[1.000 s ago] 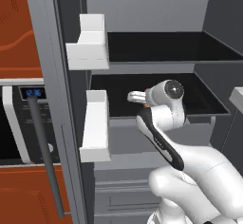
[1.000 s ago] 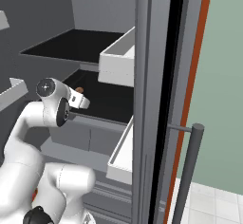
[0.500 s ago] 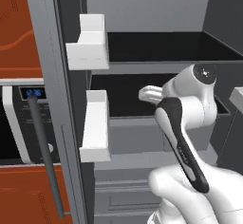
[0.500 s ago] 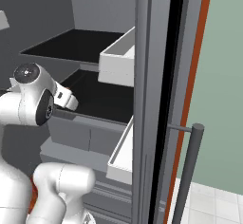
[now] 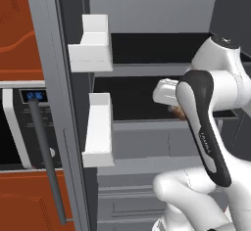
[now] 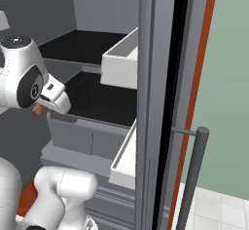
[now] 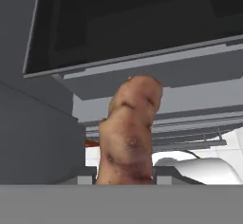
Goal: Open the fridge, remove the tangerine, potato, and fish, and place them on any counter.
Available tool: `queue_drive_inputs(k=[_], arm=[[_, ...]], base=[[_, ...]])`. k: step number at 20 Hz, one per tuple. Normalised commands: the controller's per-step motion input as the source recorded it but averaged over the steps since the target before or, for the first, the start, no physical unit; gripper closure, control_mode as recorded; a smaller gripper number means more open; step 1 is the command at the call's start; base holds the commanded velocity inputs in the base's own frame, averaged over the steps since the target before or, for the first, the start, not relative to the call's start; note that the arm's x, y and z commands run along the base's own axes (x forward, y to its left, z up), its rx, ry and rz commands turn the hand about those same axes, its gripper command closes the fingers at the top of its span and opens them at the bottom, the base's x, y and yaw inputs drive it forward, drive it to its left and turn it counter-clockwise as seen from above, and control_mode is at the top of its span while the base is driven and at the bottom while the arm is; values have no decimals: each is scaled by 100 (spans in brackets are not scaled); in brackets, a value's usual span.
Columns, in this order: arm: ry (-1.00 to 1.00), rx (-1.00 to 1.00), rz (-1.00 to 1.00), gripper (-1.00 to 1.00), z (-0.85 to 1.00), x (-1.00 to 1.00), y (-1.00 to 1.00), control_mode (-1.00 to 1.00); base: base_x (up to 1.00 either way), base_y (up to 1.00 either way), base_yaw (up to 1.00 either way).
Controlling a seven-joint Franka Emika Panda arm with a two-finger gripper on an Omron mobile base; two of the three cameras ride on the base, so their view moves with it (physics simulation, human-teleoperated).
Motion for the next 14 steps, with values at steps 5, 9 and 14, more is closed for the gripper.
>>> queue_drive_inputs(k=[5,9,14], arm=[[2,0,0,100,0,0,0,100],[0,0,0,100,0,0,0,100],[0,0,0,100,0,0,0,100]], base=[[-35,0,0],[-100,0,0],[-100,0,13]])
